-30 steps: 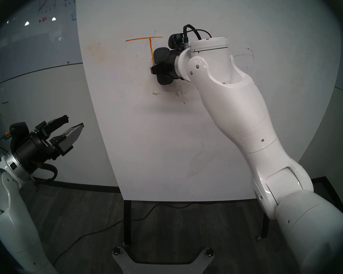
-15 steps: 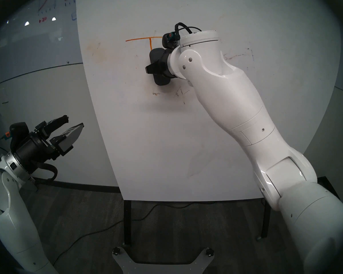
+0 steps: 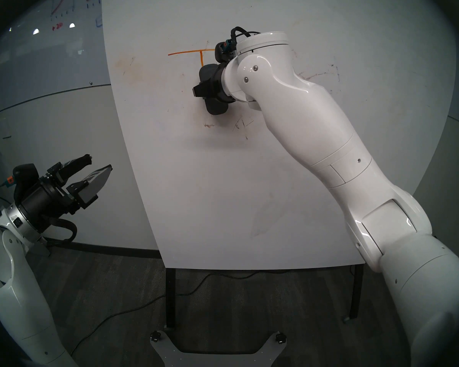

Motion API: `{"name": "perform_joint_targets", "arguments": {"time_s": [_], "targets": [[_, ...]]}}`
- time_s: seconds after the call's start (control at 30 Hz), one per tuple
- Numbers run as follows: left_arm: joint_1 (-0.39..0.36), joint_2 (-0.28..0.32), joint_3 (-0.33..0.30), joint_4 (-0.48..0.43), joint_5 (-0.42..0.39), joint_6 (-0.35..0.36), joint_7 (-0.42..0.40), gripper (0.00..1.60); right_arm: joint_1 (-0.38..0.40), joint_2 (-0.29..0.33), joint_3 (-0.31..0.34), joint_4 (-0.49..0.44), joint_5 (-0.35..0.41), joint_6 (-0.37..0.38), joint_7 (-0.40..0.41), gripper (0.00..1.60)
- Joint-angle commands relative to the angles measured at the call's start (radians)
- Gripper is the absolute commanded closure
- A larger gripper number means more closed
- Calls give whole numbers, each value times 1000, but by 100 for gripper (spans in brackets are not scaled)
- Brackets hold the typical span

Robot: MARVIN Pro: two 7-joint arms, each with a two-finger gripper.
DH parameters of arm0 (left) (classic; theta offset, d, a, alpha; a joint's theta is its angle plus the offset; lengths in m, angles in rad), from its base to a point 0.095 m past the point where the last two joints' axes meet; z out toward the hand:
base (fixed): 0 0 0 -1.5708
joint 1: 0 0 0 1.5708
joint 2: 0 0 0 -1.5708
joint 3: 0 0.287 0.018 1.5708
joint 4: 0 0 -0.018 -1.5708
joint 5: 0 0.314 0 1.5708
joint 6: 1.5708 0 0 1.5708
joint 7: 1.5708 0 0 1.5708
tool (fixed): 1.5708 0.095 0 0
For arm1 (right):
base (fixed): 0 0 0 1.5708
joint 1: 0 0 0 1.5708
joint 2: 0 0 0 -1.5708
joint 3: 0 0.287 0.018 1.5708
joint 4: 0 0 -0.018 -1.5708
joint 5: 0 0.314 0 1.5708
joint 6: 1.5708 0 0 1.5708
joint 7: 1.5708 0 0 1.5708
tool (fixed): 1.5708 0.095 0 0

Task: Erase all marks on the whiteboard with the eraser

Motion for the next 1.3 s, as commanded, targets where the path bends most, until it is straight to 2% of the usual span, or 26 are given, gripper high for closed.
{"name": "perform_joint_targets", "arguments": {"time_s": [0.0, 0.1, 0.37, 0.43, 0.5, 0.93, 1.27], "targets": [[0, 1, 1, -12, -2, 0, 0, 0, 54, 22, 7, -13, 30, -2, -62, 22], [0, 2, 1, -12, -2, 0, 0, 0, 59, 26, 4, -17, 48, -2, -78, 12], [0, 1, 1, -12, -2, 0, 0, 0, 60, 33, 2, -39, 55, -2, -118, 15], [0, 1, 1, -12, -3, 0, 0, 0, 59, 38, 0, -48, 55, -2, -126, 11], [0, 1, 1, -12, -3, 0, 0, 0, 61, 44, -8, -57, 47, -2, -133, 0], [0, 1, 1, -12, -3, 0, 1, 0, 44, 66, -16, -93, 55, -2, -144, 0], [0, 1, 1, -13, -3, 0, 1, 0, 43, 79, -40, -99, 28, -3, -122, 0]]}}
